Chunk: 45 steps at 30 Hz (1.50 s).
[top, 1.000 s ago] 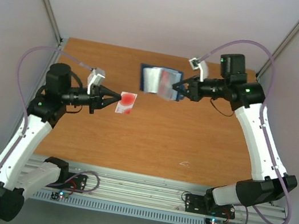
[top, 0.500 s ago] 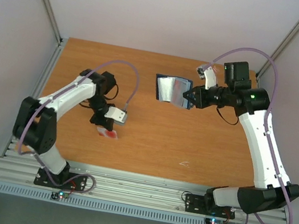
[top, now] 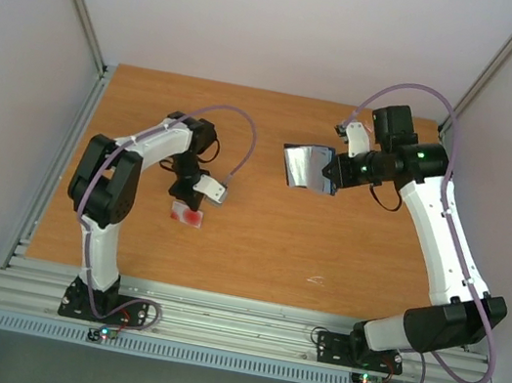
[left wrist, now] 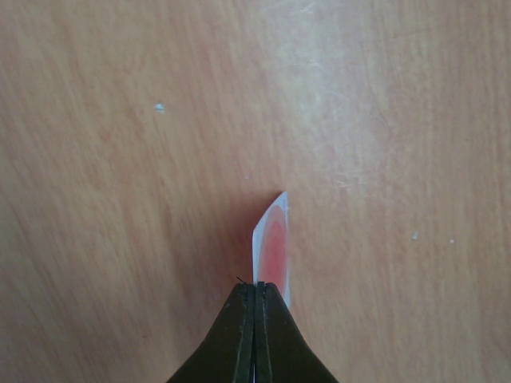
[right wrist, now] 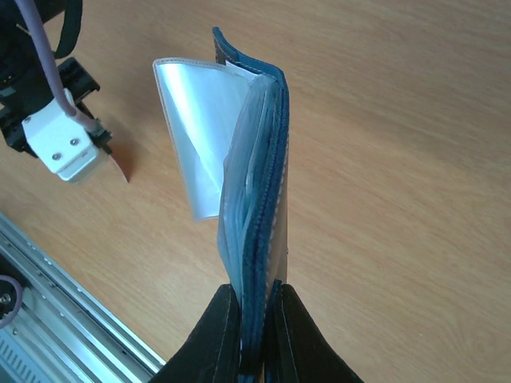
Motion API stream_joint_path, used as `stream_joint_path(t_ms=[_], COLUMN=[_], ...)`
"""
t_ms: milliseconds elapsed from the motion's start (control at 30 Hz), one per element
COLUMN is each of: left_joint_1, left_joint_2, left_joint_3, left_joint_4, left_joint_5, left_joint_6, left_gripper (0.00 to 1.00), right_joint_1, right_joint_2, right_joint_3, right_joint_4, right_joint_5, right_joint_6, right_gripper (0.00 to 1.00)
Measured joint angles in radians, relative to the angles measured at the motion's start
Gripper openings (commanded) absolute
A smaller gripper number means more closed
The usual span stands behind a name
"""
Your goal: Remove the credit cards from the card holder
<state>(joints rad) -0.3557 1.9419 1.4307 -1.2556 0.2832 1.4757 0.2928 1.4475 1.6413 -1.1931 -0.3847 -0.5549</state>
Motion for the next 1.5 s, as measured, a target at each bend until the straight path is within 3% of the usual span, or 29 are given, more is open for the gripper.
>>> stream_joint_path(t_ms=[67, 233, 267, 300, 433, 567, 700, 833, 967, 1133, 1367, 1400, 1433, 1500], left_joint_1=[0.000, 0.002, 0.004, 0.009, 0.045, 0.138, 0.179, 0.080, -0.040, -0.043, -0.043, -0.043, -0.043, -0.042], left_joint_2=[0.026, 0.070, 0.070, 0.069, 0.038, -0.129, -0.454, -0.812, -0.931, -0.924, -0.946, -0.949, -0.955, -0.968], left_joint_3=[0.029, 0.087, 0.097, 0.111, 0.179, 0.197, 0.011, -0.325, -0.471, -0.545, -0.599, -0.602, -0.608, -0.625], left_joint_4=[-0.005, 0.018, 0.018, 0.017, 0.019, 0.067, 0.341, 0.735, 0.952, 1.100, 1.205, 1.223, 1.246, 1.294], left_joint_5=[0.000, 0.005, 0.009, 0.015, 0.082, 0.279, 0.457, 0.482, 0.441, 0.348, 0.332, 0.341, 0.354, 0.396], left_joint_6=[-0.005, -0.042, -0.055, -0.061, -0.114, -0.256, -0.626, -1.185, -1.530, -1.790, -1.907, -1.913, -1.915, -1.925], left_gripper=[0.08, 0.75, 0.85, 0.90, 0.94, 0.99, 0.99, 0.99, 0.99, 0.99, 0.99, 0.95, 0.72, 0.13], right_joint_1=[0.000, 0.000, 0.000, 0.000, 0.000, 0.000, 0.023, 0.095, 0.183, 0.247, 0.264, 0.264, 0.264, 0.264], right_joint_2=[0.002, 0.002, 0.002, 0.003, 0.009, 0.006, -0.014, -0.018, -0.012, 0.014, -0.003, -0.006, -0.009, -0.014], right_joint_3=[0.000, 0.000, 0.002, 0.006, 0.034, 0.076, 0.092, 0.108, 0.108, 0.125, 0.069, 0.063, 0.058, 0.056], right_joint_4=[-0.006, -0.014, -0.018, -0.022, -0.044, -0.070, -0.055, -0.019, 0.036, 0.089, 0.196, 0.201, 0.204, 0.204], right_joint_5=[0.002, 0.004, 0.005, 0.005, -0.001, -0.059, -0.099, -0.075, -0.134, -0.224, -0.389, -0.409, -0.426, -0.455], right_joint_6=[-0.001, -0.003, -0.003, -0.003, -0.002, -0.002, 0.027, 0.078, 0.100, 0.117, 0.134, 0.131, 0.127, 0.111], right_gripper=[0.01, 0.01, 0.01, 0.01, 0.01, 0.01, 0.01, 0.01, 0.01, 0.01, 0.01, 0.01, 0.01, 0.02])
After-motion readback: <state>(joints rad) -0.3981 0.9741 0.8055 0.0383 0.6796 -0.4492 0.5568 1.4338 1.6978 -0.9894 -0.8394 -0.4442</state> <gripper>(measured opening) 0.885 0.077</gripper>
